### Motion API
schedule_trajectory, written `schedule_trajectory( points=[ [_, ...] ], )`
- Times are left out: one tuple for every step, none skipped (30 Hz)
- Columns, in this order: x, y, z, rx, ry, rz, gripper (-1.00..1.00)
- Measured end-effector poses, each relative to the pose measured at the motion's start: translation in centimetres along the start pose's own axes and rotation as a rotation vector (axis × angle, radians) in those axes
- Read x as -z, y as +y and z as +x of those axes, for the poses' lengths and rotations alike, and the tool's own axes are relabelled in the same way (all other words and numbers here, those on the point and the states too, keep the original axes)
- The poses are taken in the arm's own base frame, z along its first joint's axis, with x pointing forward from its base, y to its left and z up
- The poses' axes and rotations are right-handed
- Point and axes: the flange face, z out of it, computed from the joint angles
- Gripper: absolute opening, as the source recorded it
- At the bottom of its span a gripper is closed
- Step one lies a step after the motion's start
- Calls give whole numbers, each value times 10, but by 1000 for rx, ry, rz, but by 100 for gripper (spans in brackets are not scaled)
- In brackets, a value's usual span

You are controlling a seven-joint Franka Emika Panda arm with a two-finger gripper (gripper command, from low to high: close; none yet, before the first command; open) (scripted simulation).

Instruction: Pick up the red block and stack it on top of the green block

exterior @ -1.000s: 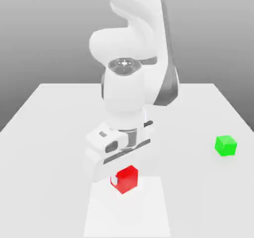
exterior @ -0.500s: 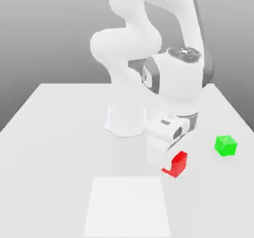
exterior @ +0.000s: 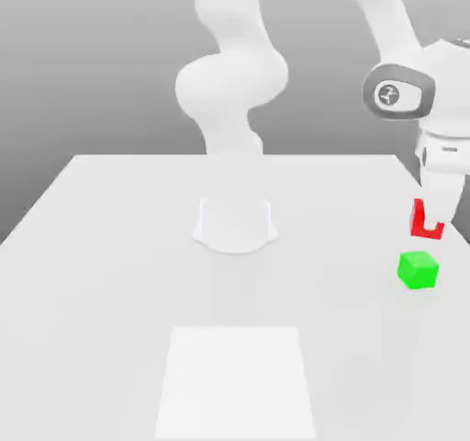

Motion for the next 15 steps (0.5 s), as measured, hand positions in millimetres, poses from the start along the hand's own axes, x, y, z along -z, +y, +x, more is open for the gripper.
schedule_trajectory(
  points=[
    [-2, 0, 0, 0, 6, -9, -100],
    [-3, 1, 1, 0, 12, -18, -100],
    [-5, 1, 2, 0, 16, -27, -100],
    [-7, 2, 2, 0, 20, -36, -100],
    [-9, 3, 3, -1, 24, -44, -100],
    [-12, 4, 3, -1, 28, -52, -100],
    [-14, 5, 4, -1, 31, -59, -100],
    [-17, 6, 5, -2, 33, -67, -100],
    [-19, 6, 5, -3, 34, -73, -100],
    [-22, 7, 5, -3, 36, -79, -100],
    [-24, 8, 6, -2, 36, -85, -100],
    [-27, 8, 6, -2, 37, -90, -100],
    [-30, 9, 6, -1, 36, -95, -100],
    [-32, 9, 5, -1, 36, -99, -100],
    [-35, 10, 5, 0, 35, -102, -100]
  ],
)
